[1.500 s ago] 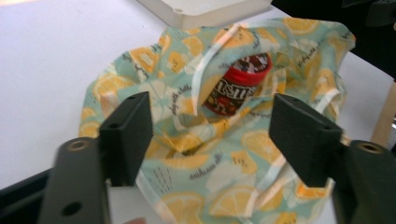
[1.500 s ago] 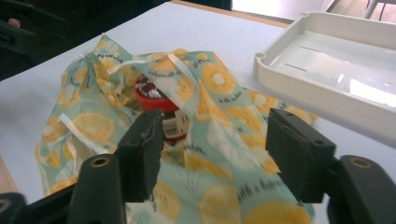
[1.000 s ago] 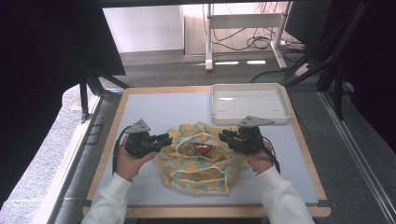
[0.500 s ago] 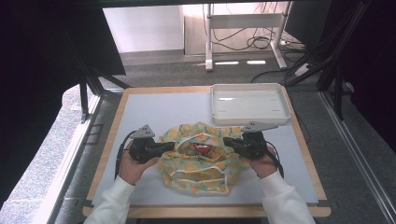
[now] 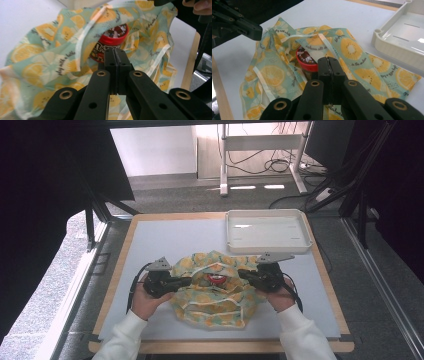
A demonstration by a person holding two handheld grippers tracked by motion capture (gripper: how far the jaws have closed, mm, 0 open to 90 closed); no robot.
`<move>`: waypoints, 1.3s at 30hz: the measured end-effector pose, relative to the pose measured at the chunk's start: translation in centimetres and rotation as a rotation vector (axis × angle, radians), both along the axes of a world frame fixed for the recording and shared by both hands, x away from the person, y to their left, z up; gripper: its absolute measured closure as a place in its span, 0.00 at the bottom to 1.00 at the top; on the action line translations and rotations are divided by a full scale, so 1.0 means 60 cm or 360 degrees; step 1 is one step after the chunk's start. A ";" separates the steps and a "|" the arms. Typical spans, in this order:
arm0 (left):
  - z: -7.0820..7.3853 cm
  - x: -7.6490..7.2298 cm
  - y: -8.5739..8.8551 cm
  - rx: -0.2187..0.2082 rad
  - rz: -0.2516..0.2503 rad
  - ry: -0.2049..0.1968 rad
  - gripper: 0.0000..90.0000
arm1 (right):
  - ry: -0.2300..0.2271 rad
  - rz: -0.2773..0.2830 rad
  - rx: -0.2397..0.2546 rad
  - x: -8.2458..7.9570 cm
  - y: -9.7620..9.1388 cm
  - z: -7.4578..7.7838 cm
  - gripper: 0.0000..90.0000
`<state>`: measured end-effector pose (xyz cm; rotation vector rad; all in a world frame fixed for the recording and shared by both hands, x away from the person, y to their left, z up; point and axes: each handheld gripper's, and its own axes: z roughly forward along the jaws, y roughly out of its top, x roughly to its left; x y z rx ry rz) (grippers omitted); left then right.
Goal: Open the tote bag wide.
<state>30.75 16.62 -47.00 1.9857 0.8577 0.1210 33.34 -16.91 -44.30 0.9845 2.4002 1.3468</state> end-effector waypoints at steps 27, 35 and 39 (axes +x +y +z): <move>-0.026 0.012 -0.032 0.0072 -0.0055 0.0054 1.00 | 0.0034 0.0032 -0.0063 -0.003 0.019 -0.016 0.98; -0.035 0.038 -0.040 0.0122 -0.0032 0.0069 1.00 | 0.0067 0.0040 -0.0117 -0.003 0.028 -0.031 0.98; -0.043 0.048 -0.040 0.0147 -0.0012 0.0089 1.00 | 0.0078 0.0049 -0.0140 -0.001 0.030 -0.037 0.98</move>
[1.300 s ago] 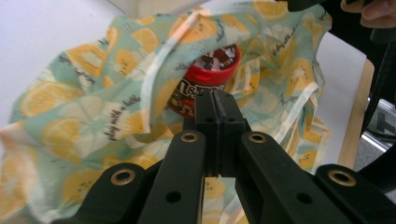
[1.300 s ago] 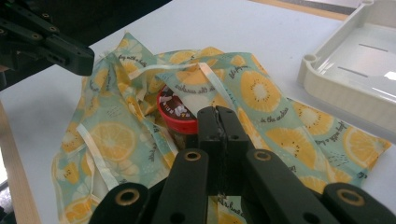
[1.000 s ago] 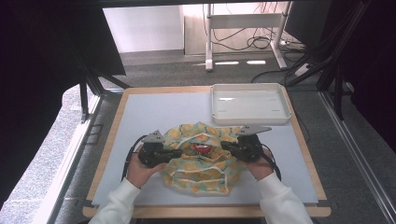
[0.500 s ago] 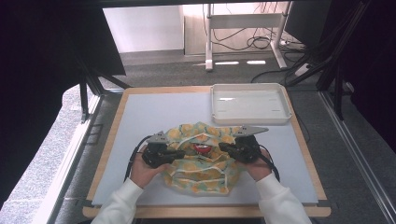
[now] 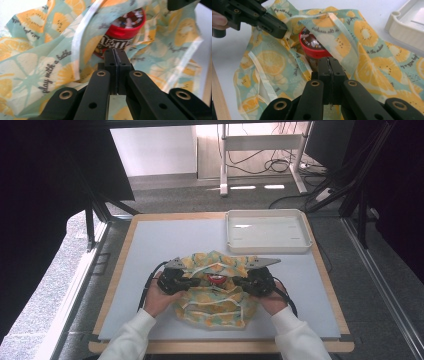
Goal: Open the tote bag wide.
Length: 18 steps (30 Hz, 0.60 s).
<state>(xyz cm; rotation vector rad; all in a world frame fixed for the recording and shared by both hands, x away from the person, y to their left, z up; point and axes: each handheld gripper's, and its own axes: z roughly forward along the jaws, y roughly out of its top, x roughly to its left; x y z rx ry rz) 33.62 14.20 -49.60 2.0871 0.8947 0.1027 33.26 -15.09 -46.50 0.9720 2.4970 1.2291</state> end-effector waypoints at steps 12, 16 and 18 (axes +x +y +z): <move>-0.014 0.026 0.000 0.0008 0.0053 0.0039 1.00 | 0.0069 0.0017 -0.0051 0.001 0.002 -0.019 0.98; -0.012 0.033 -0.002 0.0014 0.0059 0.0044 1.00 | 0.0080 0.0008 -0.0057 0.003 -0.003 -0.022 0.98; -0.012 0.036 -0.004 0.0017 0.0059 0.0049 1.00 | 0.0084 -0.0001 -0.0060 0.004 -0.004 -0.024 0.98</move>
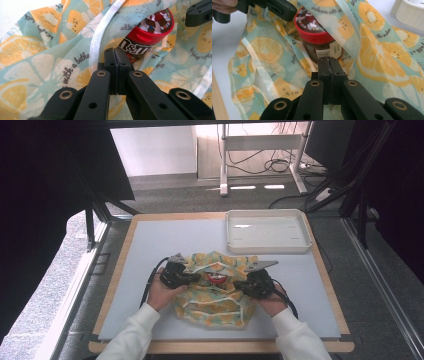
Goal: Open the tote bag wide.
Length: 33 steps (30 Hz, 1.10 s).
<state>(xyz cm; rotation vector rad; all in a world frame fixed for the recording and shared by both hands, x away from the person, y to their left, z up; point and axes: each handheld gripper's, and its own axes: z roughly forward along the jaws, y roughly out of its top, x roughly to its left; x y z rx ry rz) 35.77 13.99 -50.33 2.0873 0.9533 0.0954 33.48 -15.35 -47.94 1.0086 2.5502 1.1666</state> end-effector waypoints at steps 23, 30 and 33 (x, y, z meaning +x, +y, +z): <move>-0.009 0.017 -0.002 0.0067 0.0005 0.0021 1.00 | 0.0030 -0.0011 -0.0062 0.003 -0.001 -0.017 0.98; -0.010 0.028 -0.002 0.0045 0.0008 0.0034 1.00 | 0.0037 -0.0005 -0.0088 0.002 0.000 -0.022 0.98; -0.011 0.031 -0.004 0.0040 0.0017 0.0038 1.00 | 0.0036 -0.0002 -0.0092 0.003 -0.001 -0.023 0.98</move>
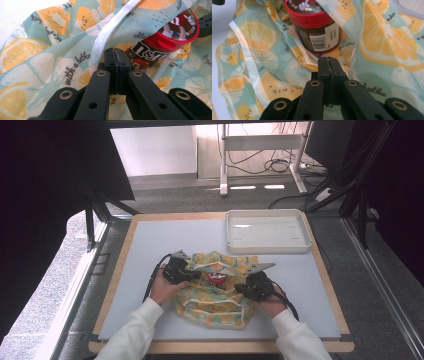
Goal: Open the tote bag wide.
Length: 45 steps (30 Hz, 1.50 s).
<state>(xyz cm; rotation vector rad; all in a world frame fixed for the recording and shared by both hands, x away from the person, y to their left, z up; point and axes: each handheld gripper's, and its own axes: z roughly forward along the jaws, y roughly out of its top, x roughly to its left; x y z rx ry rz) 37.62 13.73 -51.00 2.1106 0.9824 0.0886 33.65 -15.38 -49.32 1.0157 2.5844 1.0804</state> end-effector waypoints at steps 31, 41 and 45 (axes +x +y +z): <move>-0.011 0.065 -0.019 0.0015 0.0077 0.0065 1.00 | 0.0127 0.0064 -0.0119 -0.010 0.001 -0.035 0.98; -0.005 0.058 -0.014 0.0011 0.0065 0.0054 1.00 | 0.0110 0.0068 -0.0119 -0.011 -0.001 -0.033 0.98; -0.004 0.067 -0.020 0.0048 0.0070 0.0043 1.00 | 0.0118 0.0072 -0.0133 -0.012 0.001 -0.036 0.98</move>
